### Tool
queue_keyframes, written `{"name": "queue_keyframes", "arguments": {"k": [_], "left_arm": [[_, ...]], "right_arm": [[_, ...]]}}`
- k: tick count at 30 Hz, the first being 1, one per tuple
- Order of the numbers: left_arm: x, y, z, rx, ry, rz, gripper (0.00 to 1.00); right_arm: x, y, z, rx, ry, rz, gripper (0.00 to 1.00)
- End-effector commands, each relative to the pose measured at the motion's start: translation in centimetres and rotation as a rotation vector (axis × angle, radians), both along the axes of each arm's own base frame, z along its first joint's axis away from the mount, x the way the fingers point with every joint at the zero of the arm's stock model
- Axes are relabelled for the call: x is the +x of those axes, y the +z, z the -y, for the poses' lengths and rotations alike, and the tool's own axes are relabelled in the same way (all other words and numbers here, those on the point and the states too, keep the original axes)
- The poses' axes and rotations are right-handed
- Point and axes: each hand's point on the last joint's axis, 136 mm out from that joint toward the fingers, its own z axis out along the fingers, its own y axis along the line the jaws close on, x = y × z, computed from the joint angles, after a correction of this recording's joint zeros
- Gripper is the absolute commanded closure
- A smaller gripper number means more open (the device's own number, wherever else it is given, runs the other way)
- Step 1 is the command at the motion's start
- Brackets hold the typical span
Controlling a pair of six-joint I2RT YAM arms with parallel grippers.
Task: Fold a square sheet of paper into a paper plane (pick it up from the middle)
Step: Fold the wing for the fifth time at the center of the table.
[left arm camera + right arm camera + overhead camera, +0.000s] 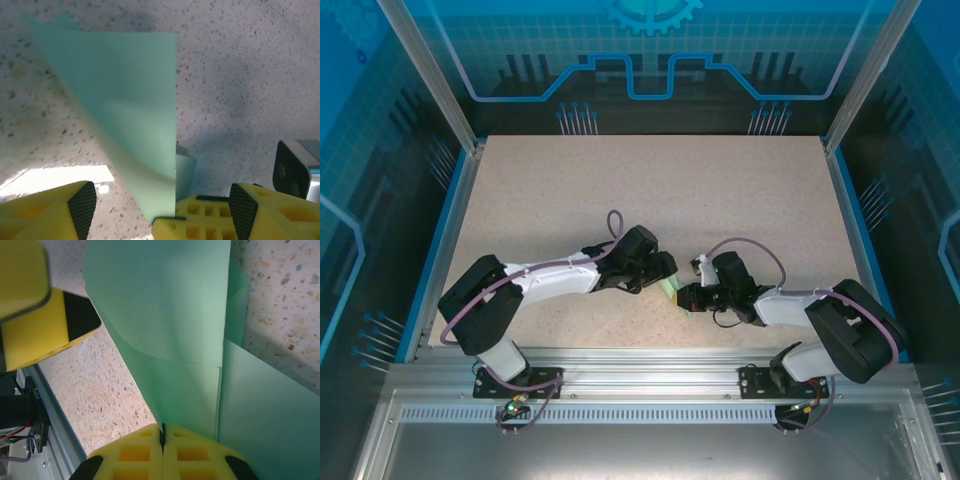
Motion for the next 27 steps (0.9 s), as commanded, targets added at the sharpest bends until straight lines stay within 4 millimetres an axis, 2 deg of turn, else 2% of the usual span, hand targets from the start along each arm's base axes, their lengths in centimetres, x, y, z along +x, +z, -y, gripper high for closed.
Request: {"name": "queue_keyframes", "arguments": {"k": [1,6,13,18,22,27], "left_arm": [[0.3,-0.5,0.9,0.028,-0.035,-0.034,0.24],[0.6,-1.7,0.5,0.054,0.004,-0.095,0.22],[0.4,-1.7,-0.2,0.071,0.022,-0.124,0.23],[0.4,-2.4,-0.2,0.091,0.019,-0.149,0.33],[0.5,-2.6,0.0,0.094,0.015,-0.161,0.37],[0.7,-2.5,0.1,0.1,0.006,-0.164,0.51]], "right_arm": [[-0.3,-0.1,0.1,0.012,0.023,-0.008,1.0],[-0.2,0.1,0.5,-0.021,0.033,0.025,0.99],[-0.2,0.4,0.8,-0.045,0.041,0.055,0.95],[-0.4,0.4,1.1,-0.075,0.053,0.072,0.91],[-0.5,0.3,1.3,-0.114,0.072,0.095,0.86],[-0.6,0.0,1.4,-0.176,0.093,0.134,0.78]]}}
